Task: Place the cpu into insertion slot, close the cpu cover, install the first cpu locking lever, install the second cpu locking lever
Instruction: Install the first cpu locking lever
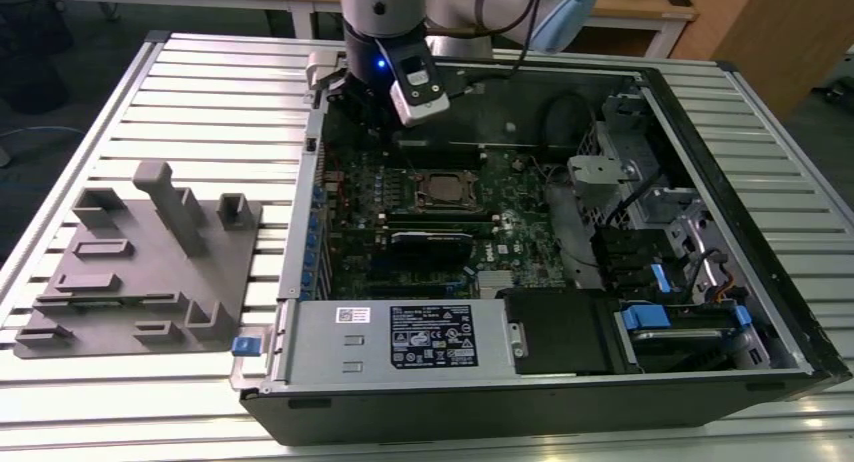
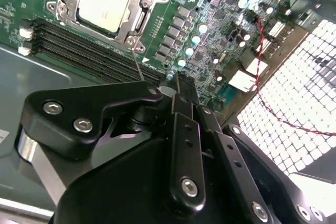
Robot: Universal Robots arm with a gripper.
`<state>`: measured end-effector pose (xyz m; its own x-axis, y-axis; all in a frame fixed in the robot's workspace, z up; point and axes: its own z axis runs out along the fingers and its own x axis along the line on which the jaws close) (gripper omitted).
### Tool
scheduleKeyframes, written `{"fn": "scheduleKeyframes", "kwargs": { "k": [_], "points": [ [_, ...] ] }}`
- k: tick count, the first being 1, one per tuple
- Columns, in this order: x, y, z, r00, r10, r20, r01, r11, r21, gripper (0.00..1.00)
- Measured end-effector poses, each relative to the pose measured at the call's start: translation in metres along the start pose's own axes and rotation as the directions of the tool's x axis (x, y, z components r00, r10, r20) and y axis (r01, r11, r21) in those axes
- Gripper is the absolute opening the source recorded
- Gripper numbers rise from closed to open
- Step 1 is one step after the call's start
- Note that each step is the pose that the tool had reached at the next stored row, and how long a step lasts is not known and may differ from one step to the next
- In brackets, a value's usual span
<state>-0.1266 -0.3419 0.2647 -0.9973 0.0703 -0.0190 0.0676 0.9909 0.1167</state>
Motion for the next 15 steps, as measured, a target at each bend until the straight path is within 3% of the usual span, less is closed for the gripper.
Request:
{"fn": "scheduleKeyframes", "kwargs": {
  "k": [5, 7, 9, 15],
  "points": [
    [0.0005, -0.0001, 0.0014, 1.0000, 0.002, -0.0046, -0.002, 0.9978, -0.0670, 0.11],
    [0.0008, -0.0003, 0.0023, 1.0000, 0.002, -0.0060, -0.003, 0.9962, -0.0875, 0.11],
    [0.0012, -0.0005, 0.0039, 1.0000, 0.002, -0.0067, -0.003, 0.9950, -0.1001, 0.11],
    [0.0020, -0.0013, 0.0100, 1.0000, 0.003, -0.0085, -0.004, 0.9925, -0.1220, 0.11]
  ]
}}
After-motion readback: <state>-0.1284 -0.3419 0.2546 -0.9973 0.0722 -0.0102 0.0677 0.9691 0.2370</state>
